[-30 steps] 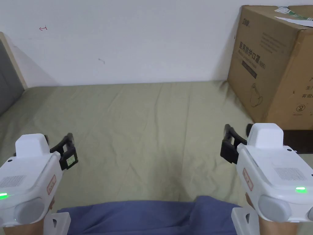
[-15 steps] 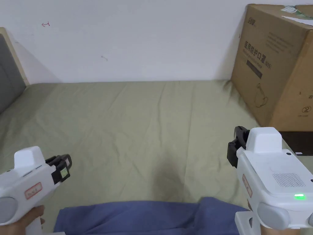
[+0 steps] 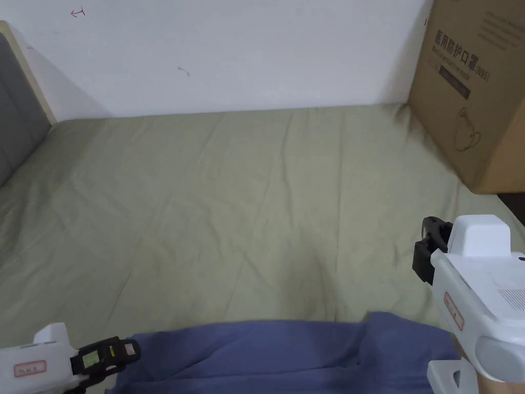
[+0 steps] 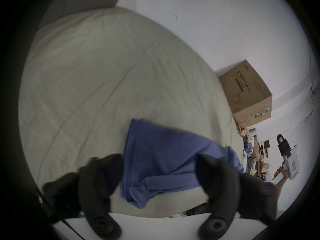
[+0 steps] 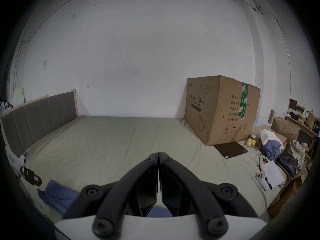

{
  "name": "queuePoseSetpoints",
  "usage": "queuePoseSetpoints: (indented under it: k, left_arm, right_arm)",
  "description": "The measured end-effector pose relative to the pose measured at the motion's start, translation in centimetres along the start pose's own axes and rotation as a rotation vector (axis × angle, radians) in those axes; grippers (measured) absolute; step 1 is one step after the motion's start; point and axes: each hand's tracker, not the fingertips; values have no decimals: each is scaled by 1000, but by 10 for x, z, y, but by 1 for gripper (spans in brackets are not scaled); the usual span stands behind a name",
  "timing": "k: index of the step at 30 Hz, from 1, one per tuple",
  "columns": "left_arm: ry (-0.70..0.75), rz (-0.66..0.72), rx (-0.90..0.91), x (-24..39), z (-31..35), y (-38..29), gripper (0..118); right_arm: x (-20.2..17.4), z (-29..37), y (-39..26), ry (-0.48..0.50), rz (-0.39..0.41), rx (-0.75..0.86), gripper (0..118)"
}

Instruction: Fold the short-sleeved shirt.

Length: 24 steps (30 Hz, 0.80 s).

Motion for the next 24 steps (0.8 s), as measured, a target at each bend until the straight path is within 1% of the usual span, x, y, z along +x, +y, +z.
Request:
queuePoseSetpoints:
  k: [5,6,7,9,10,12,13,14,15,16,17,18,20,21,24]
  left_arm:
    - [22,-59,-44,-22,-25,-3,100]
    - [28,-61,-52,-23,-29,-3,99]
    - [30,-65,-61,-18,-27,-3,94]
    - [28,-72,-67,-20,-35,-5,76]
    - [34,-78,-67,-18,-39,-6,64]
    - [62,-94,-60,-16,-42,-8,50]
    - [64,-103,-55,-15,-42,-9,39]
    - [78,-118,-51,-13,-44,-9,30]
    - [95,-133,-49,-7,-41,-16,22]
    - [82,-134,-48,-3,-39,-20,15]
    - [73,-132,-50,1,-39,-21,10]
    - [71,-136,-49,7,-38,-23,10]
    - [171,-246,-18,15,-35,-19,8]
    - [179,-269,-3,23,-31,-21,8]
    - [204,-290,57,36,-11,-21,7]
  right_arm:
    - [5,-8,-11,-6,3,-53,0]
    - [6,-9,-12,-7,2,-59,0]
    - [7,-9,-14,-8,-1,-65,0]
    - [9,-10,-17,-9,-2,-73,0]
    - [10,-10,-18,-12,-1,-77,0]
    - [12,-11,-19,-15,4,-82,0]
    - [12,-11,-19,-17,3,-85,0]
    - [14,-11,-19,-17,1,-86,0]
    - [15,-11,-19,-18,-2,-87,0]
    - [16,-11,-20,-16,-5,-87,0]
    - [17,-10,-19,-17,-7,-87,0]
    - [17,-9,-19,-17,-7,-87,0]
    - [20,-7,-19,-16,1,-85,0]
    - [21,-6,-19,-17,5,-85,0]
    - [25,-3,-19,-17,5,-84,0]
